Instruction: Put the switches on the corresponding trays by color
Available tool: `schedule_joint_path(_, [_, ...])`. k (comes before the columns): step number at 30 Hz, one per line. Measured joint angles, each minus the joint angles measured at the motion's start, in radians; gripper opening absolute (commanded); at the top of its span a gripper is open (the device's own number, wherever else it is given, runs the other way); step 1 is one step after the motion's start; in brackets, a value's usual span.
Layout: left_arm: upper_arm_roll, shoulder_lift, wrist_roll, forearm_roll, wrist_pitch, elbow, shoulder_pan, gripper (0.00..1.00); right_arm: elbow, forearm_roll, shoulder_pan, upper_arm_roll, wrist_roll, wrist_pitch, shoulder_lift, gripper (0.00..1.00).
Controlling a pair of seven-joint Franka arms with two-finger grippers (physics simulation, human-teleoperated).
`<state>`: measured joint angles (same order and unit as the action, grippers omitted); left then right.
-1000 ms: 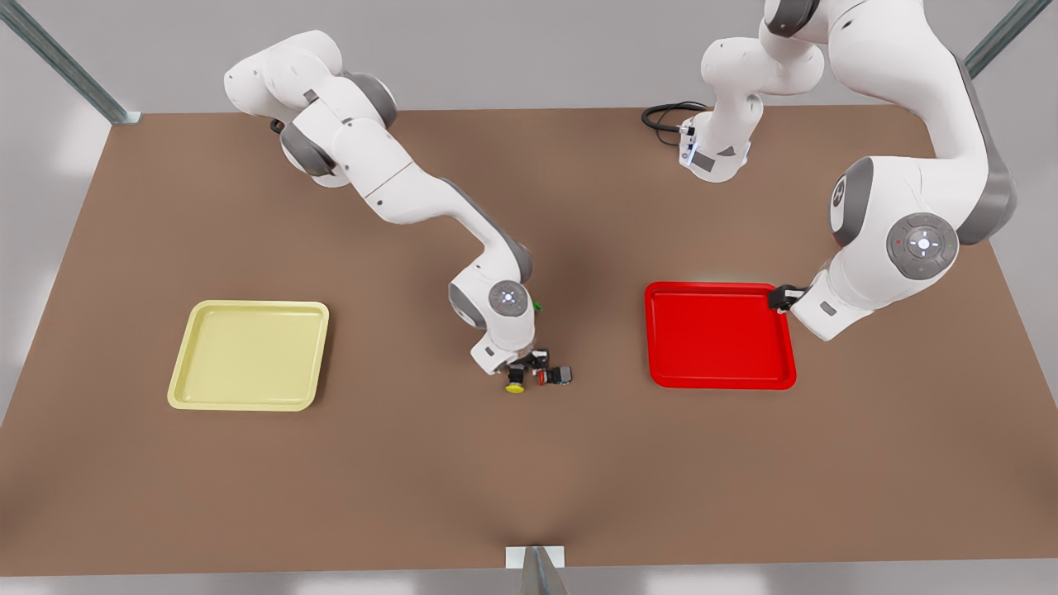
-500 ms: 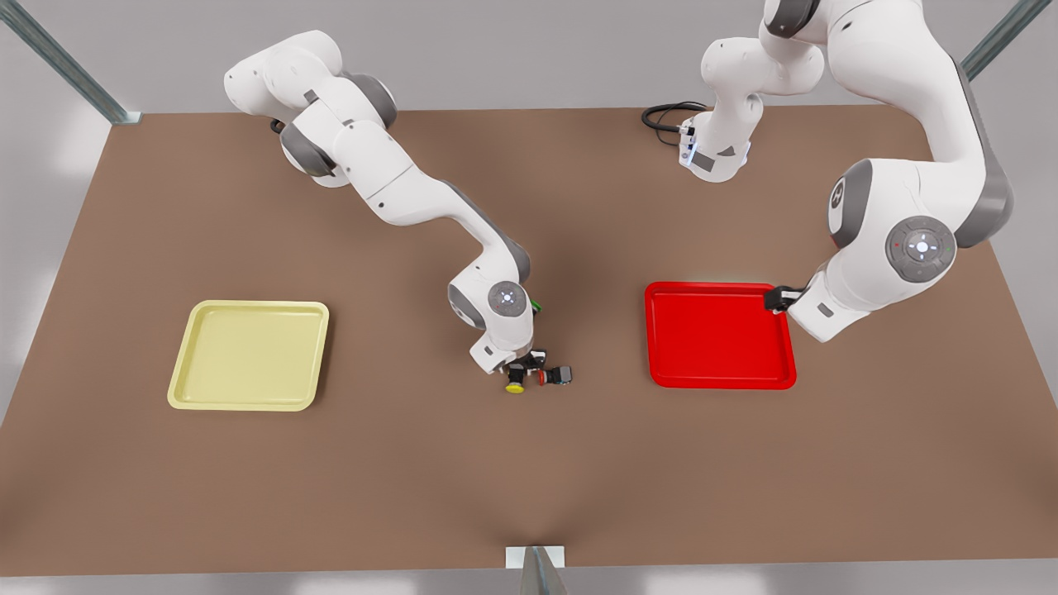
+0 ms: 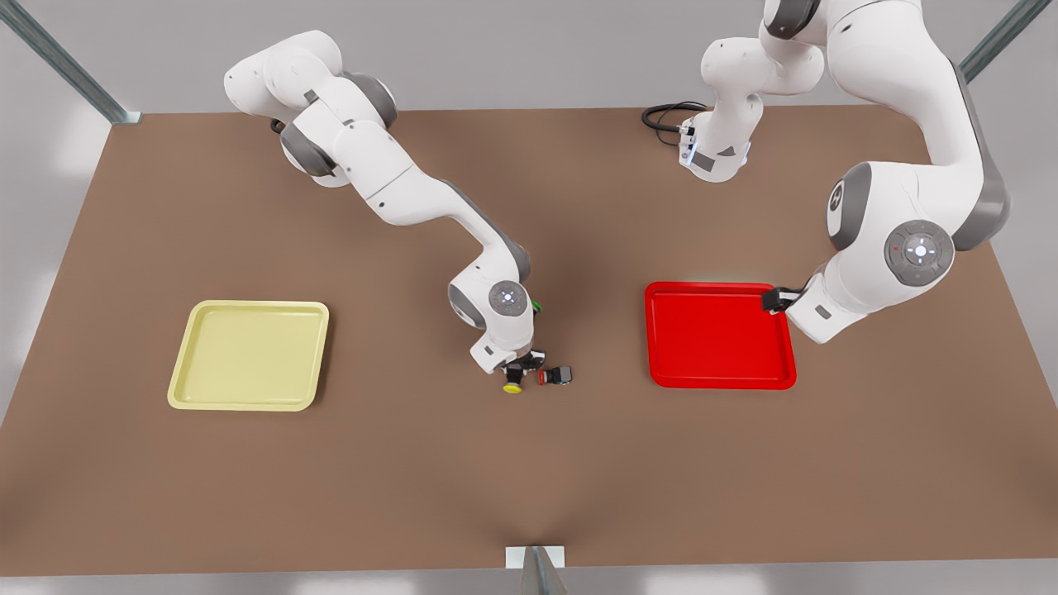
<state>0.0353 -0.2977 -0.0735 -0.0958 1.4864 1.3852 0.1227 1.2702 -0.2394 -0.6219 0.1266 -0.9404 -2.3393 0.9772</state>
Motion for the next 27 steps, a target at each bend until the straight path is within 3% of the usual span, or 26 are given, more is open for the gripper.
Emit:
schedule_joint_path(11, [0.000, -0.006, 0.000, 0.002, 0.003, 0.000, -0.001, 1.00, 0.002, -0.011, 0.005, -0.001, 0.010, 0.011, -0.016, 0.51])
schedule_joint_path(16, [0.001, -0.005, -0.057, 0.014, 0.003, -0.002, 0.001, 1.00, 0.202, -0.013, 0.097, 0.001, 0.105, -0.001, -0.178, 0.51])
schedule_joint_path(18, [0.002, -0.007, -0.232, 0.040, 0.013, -0.003, 0.004, 1.00, 0.350, -0.067, 0.151, 0.004, 0.109, -0.017, -0.271, 0.51])
schedule_joint_path(22, [0.014, -0.096, -1.147, 0.118, 0.186, -0.011, 0.149, 1.00, 0.646, -0.068, 0.331, 0.008, 0.282, -0.079, -0.487, 0.51])
schedule_joint_path(25, [0.015, -0.257, -1.478, 0.167, 0.241, -0.148, 0.226, 1.00, 0.820, -0.067, 0.484, 0.006, 0.493, -0.114, -0.614, 0.51])
schedule_joint_path(27, [0.017, -0.288, -1.563, 0.189, 0.292, -0.155, 0.256, 1.00, 0.856, -0.067, 0.555, -0.022, 0.621, -0.115, -0.643, 0.51])
